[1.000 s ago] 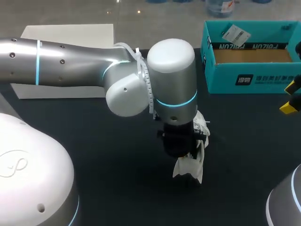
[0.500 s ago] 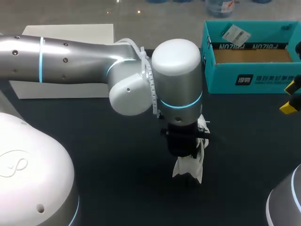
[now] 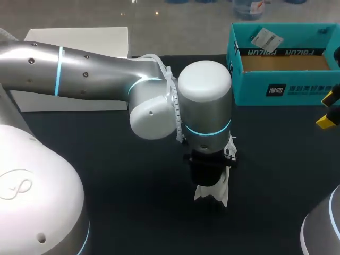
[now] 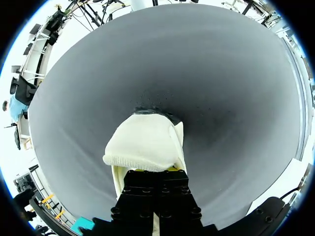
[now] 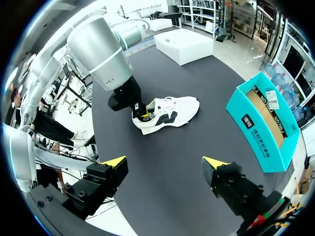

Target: Take the shoe out of the shoebox, open the shoe tongue, remove and reinsert the insole, then place the shoe into the shoebox

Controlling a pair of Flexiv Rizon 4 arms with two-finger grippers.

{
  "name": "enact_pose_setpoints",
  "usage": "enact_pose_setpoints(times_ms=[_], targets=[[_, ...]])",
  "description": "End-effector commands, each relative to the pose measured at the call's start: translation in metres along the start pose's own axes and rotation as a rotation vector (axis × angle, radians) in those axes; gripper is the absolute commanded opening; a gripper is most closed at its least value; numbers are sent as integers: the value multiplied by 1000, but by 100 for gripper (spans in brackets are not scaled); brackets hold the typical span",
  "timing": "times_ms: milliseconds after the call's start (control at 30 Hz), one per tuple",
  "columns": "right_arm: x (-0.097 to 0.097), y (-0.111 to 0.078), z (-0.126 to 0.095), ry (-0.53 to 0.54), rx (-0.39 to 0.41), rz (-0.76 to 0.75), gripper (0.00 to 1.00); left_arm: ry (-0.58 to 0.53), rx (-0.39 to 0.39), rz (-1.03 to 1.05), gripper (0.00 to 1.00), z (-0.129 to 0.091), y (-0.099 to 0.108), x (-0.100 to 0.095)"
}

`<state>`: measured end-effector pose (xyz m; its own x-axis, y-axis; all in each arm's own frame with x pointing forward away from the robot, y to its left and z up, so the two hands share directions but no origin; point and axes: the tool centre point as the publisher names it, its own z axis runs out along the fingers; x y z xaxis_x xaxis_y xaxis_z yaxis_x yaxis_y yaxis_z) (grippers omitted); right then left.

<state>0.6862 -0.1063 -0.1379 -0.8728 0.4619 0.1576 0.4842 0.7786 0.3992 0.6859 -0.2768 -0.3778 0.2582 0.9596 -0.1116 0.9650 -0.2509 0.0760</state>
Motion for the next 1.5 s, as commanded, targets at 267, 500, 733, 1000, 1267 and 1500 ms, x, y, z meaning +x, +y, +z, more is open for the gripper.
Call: enact_pose_setpoints(times_ms=[267, 500, 733, 1000, 1267, 1500], targets=[[-1, 0, 1, 1, 3, 1, 100, -15, -10, 0, 0, 14, -4, -5], [-1, 0, 1, 1, 3, 1, 100, -36, -89, 4, 0, -14, 9, -6], [-1, 0, 1, 1, 3, 1, 100, -16, -103, 12, 0, 1, 13, -6], [-1, 0, 1, 1, 3, 1, 100, -1, -69, -6, 0, 40, 1, -5], [-1, 0, 1, 1, 3, 1, 100, 1, -92, 3, 0, 33, 4, -4], [-1, 0, 1, 1, 3, 1, 100, -21, -186, 16, 0, 0, 25, -7]])
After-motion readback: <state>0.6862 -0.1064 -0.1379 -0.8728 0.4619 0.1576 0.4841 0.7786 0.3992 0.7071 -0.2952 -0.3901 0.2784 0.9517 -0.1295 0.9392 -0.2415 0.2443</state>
